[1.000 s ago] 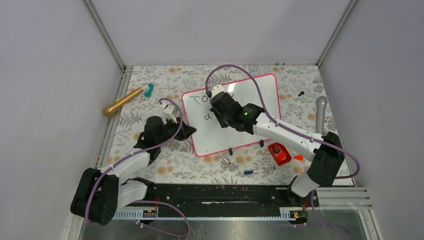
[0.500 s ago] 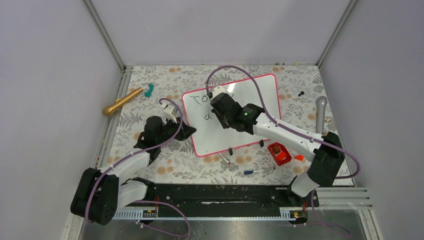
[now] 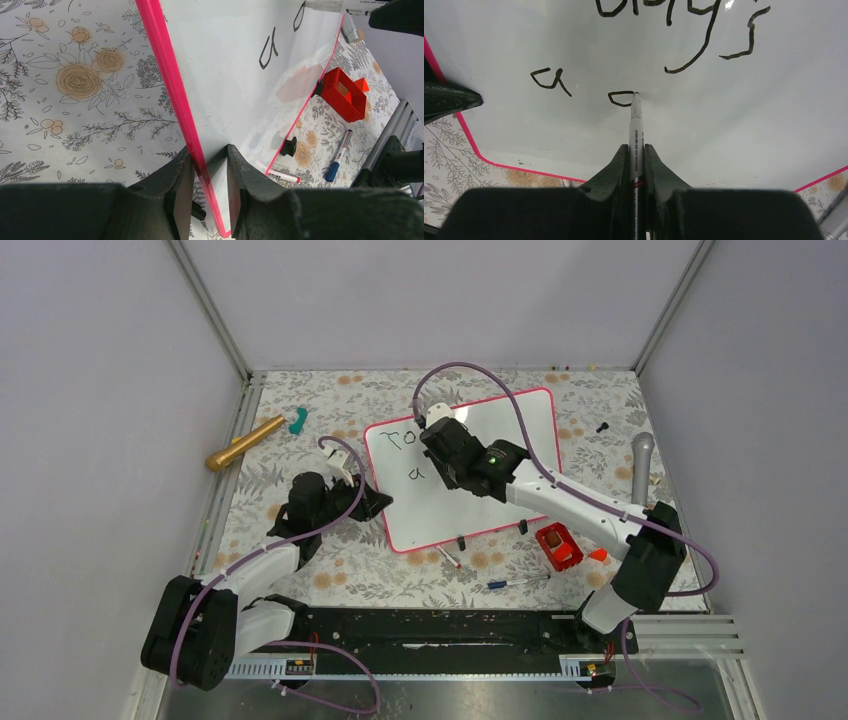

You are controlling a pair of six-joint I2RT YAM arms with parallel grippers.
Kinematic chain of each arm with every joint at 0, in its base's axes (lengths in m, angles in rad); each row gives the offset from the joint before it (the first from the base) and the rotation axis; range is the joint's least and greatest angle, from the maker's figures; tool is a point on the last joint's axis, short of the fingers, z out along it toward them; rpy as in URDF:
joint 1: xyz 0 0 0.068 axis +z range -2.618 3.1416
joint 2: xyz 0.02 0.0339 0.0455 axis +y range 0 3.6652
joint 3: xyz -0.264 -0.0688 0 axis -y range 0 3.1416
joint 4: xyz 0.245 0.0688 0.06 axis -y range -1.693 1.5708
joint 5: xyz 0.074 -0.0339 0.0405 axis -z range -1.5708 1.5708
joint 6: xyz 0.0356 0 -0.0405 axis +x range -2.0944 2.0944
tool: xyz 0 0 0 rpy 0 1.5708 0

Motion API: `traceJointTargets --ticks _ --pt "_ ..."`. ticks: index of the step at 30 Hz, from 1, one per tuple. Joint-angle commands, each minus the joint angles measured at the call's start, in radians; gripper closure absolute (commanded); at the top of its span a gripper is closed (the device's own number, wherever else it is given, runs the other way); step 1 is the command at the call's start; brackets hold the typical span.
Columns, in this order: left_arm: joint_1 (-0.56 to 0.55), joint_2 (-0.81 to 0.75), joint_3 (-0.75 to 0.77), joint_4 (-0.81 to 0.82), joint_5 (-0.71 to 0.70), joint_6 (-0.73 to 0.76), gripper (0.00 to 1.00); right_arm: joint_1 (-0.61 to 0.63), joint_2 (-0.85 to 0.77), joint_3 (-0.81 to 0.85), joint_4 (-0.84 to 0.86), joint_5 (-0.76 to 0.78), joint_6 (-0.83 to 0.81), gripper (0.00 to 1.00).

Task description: Write a sentence on the whiteboard

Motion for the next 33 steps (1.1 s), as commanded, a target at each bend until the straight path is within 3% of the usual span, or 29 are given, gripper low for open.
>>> traceJointTargets --ticks 1,33 --pt "-0.001 -0.005 0.017 0.015 -0.054 0.057 0.87 -0.012 0.02 0.055 0.013 0.027 -0.015 1.0" --pt "-0.001 -0.007 0.016 0.013 -0.054 0.057 0.87 -0.016 -0.056 -0.094 -0.011 -0.126 0.025 1.0"
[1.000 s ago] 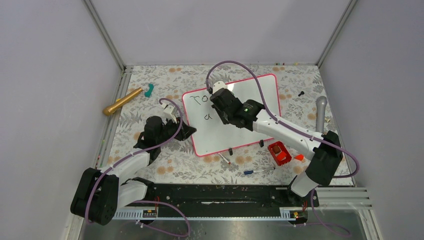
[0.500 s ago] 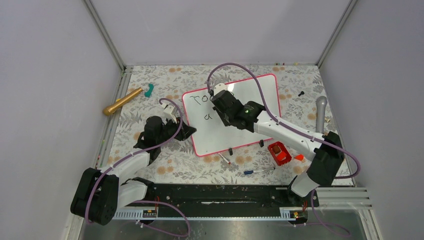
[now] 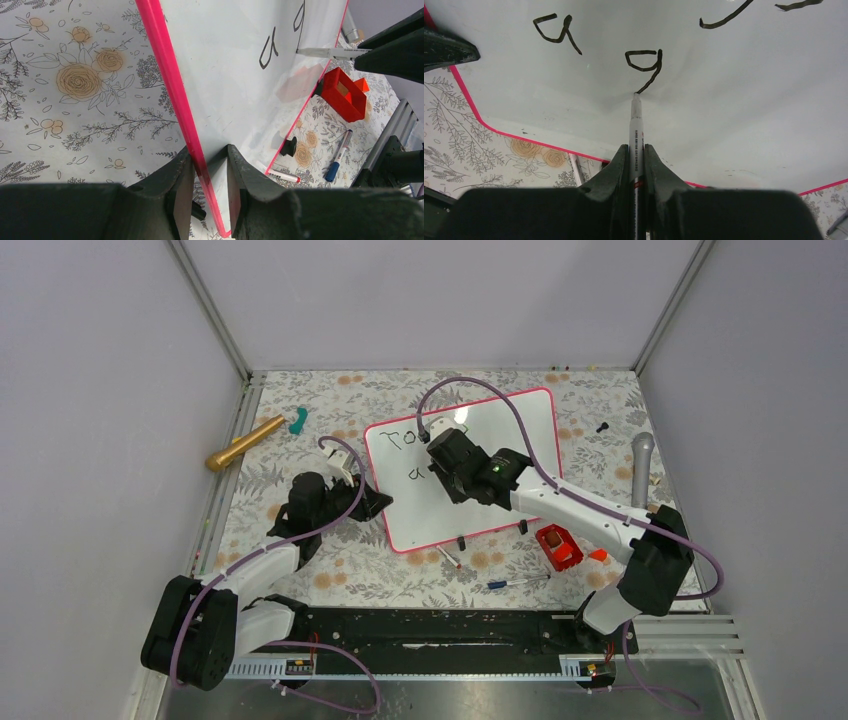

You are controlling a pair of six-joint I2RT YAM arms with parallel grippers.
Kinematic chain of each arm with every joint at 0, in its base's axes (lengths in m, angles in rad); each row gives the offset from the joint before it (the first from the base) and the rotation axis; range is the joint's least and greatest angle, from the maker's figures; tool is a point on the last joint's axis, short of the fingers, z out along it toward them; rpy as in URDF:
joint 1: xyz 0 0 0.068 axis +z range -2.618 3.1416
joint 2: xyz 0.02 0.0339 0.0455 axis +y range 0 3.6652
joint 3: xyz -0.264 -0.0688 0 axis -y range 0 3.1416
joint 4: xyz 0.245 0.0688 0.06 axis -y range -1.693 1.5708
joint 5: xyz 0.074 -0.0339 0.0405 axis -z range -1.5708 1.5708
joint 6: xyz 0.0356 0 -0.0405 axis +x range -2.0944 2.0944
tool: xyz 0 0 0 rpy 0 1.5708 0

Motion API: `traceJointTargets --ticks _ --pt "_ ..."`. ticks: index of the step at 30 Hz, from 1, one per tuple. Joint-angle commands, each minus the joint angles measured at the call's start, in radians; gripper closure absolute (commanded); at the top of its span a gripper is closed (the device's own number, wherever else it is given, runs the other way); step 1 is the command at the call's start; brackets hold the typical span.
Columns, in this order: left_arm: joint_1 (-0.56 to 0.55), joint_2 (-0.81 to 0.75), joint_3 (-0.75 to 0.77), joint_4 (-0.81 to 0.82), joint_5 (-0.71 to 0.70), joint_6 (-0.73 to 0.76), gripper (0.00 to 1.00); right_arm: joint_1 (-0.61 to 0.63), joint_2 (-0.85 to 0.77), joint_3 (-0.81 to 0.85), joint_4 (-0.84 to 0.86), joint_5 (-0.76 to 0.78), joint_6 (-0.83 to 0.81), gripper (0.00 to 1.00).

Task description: Write a sentence on the whiteboard

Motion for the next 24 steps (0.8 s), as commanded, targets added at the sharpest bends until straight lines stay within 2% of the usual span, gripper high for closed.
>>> traceJointTargets --ticks 1,14,24 --pt "-0.001 -0.006 0.016 0.014 -0.054 0.056 0.87 -0.013 -0.018 -0.004 -0.002 -0.047 0.014 1.0" --pt "0.0 -0.007 0.016 0.012 -0.056 0.058 0.87 -0.013 0.022 0.073 0.006 -0.069 0.011 1.0" --pt "-0.001 -0.01 0.016 0.012 -0.054 0.058 0.87 -0.028 -0.069 0.032 0.058 -0.097 0.016 1.0"
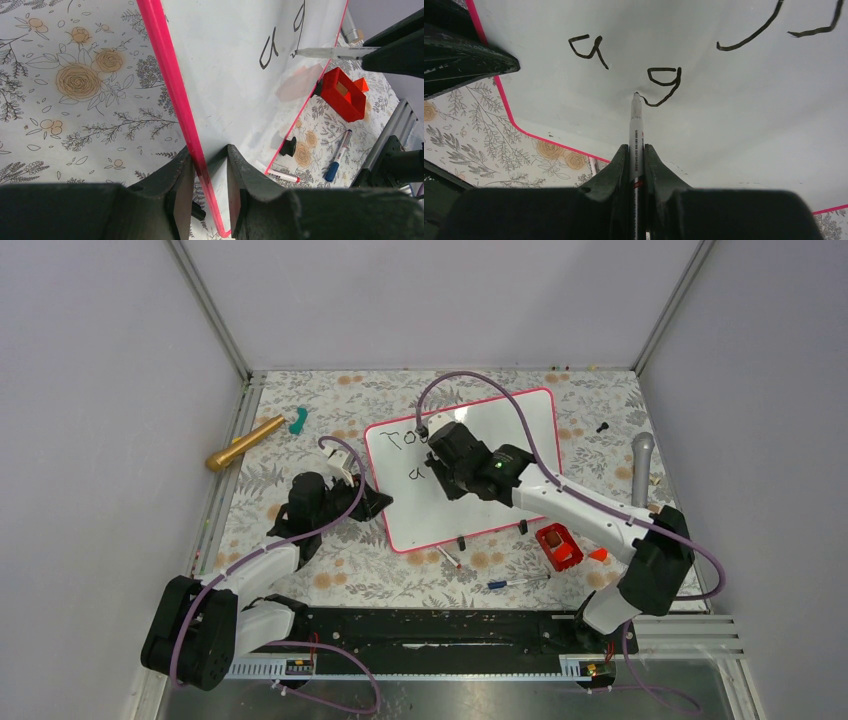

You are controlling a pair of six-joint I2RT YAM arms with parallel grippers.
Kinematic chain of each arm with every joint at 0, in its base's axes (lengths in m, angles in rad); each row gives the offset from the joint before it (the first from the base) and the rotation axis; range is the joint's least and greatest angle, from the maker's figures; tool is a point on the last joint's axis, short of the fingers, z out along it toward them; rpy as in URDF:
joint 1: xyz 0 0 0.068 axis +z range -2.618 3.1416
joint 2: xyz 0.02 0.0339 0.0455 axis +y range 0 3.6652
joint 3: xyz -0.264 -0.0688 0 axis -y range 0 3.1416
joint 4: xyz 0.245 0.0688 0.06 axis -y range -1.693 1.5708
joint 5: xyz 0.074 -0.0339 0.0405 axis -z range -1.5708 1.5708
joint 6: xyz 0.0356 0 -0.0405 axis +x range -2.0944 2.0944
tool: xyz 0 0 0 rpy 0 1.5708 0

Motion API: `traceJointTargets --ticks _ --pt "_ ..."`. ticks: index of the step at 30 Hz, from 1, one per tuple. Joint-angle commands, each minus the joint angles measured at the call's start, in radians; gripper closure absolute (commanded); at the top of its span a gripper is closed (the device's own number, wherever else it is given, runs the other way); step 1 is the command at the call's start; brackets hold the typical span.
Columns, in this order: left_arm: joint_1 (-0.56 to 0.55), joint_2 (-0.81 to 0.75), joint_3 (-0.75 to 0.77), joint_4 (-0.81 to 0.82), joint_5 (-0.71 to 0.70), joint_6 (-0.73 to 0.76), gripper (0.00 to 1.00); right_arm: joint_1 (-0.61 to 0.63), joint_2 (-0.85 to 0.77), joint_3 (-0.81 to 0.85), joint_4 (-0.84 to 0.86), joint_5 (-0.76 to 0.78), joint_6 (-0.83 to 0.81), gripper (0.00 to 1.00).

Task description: Write a sentence on the whiteboard

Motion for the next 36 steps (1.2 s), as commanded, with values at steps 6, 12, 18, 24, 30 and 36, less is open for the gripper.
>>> traceJointTargets --ticks 6,12,18,24,30,36 --pt "-0.001 -0.013 0.016 0.01 -0.056 0.058 0.87 -0.037 -0.085 0.007 0.044 0.065 0.005 1.0" --pt "0.0 -0.014 0.014 0.009 -0.058 0.058 0.87 -0.05 -0.063 0.026 0.044 0.129 -0.012 1.0" --pt "-0.001 -0.015 0.016 0.009 -0.059 0.058 0.87 -0.054 -0.05 0.039 0.064 0.152 -0.023 1.0" --pt "0.0 -0.012 0.016 0.01 -0.058 0.058 0.87 -0.056 -0.039 0.057 0.067 0.151 -0.031 1.0" --pt "-0.001 -0.012 0.016 0.01 -0.056 0.058 0.87 -0.058 -0.032 0.07 0.071 0.147 -0.035 1.0" --pt "0.0 -0.013 0.016 0.01 -0.056 0.058 0.87 -0.061 -0.008 0.084 0.07 0.15 -0.037 1.0"
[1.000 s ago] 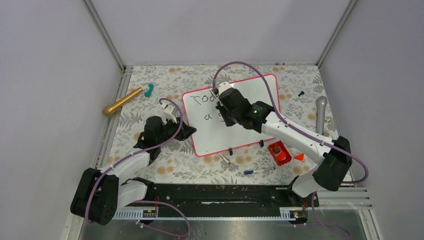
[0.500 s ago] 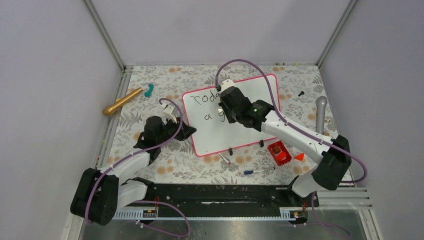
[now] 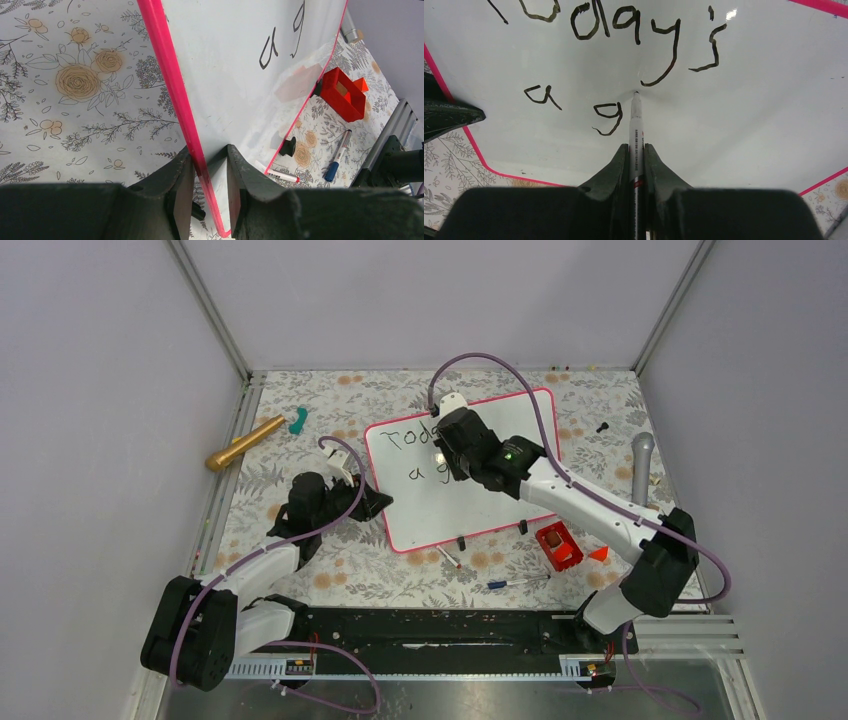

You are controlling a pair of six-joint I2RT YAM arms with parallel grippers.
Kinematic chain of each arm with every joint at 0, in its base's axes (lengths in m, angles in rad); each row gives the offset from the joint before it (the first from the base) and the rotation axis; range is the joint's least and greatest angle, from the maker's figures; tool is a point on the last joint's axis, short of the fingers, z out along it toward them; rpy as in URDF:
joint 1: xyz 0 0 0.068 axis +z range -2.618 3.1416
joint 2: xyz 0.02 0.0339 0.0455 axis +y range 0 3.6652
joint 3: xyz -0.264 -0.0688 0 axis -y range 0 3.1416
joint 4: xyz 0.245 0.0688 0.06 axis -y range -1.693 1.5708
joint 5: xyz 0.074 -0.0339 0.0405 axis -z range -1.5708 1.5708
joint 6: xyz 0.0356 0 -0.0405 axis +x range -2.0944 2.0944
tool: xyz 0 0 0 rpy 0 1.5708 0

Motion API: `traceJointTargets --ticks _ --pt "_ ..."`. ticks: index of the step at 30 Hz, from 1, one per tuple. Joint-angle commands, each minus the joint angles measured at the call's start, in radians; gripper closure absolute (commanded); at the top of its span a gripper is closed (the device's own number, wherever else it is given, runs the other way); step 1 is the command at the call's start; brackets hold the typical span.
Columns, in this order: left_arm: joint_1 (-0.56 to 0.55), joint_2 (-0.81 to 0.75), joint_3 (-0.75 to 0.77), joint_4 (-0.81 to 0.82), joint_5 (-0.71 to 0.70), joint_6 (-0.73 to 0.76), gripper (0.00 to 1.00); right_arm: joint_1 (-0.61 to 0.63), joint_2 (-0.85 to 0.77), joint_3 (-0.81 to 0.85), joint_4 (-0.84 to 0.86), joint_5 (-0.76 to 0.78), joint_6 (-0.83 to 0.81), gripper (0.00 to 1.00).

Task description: Write a sentence on the whiteboard

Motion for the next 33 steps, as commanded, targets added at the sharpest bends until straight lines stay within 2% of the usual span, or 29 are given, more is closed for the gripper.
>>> traceJointTargets --ticks 1,16,33 --pt "0.0 -0.01 0.016 0.011 -0.057 0.058 0.87 -0.013 0.028 0.053 0.023 0.027 -0.01 1.0" --pt "0.001 -0.01 0.016 0.013 -0.056 0.058 0.87 -0.022 0.022 0.042 0.008 0.073 -0.01 1.0" --pt "0.001 -0.009 0.017 0.011 -0.056 0.058 0.87 -0.023 -0.029 0.014 0.023 -0.015 -0.009 1.0"
